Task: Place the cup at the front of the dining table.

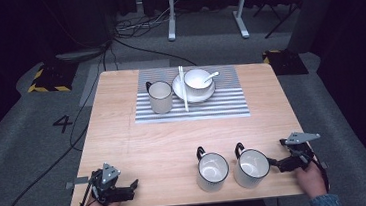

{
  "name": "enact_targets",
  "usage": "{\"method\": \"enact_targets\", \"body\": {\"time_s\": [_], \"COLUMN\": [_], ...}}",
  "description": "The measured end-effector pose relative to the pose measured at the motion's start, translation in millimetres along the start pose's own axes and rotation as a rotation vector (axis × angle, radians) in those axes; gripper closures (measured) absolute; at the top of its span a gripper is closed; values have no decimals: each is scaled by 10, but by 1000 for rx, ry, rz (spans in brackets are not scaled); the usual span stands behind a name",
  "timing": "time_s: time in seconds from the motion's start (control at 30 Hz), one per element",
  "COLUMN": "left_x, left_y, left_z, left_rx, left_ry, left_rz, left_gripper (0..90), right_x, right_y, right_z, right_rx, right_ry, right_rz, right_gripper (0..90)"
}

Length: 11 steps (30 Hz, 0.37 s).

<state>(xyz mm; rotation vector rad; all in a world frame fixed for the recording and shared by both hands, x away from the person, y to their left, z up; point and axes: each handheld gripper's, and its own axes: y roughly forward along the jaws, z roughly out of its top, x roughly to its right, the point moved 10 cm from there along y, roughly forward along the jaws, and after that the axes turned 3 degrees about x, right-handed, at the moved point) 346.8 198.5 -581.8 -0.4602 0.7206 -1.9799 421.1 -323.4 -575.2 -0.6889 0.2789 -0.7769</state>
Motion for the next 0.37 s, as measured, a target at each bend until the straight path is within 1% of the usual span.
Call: {"method": "enact_targets", "body": {"time_s": [0.03, 0.37], "left_x": [9, 15], "left_y": [4, 12], "left_z": [5, 14], "left_rx": [0, 2], "left_ry": [-5, -3], "left_rz": [3, 4], "left_gripper": [0, 0], "right_x": [0, 2], "right_y": [0, 0], "right_z": [0, -1], "right_rx": [0, -1], "right_ry": [0, -2], "right_rz": [0, -1], "right_gripper": [0, 0]}}
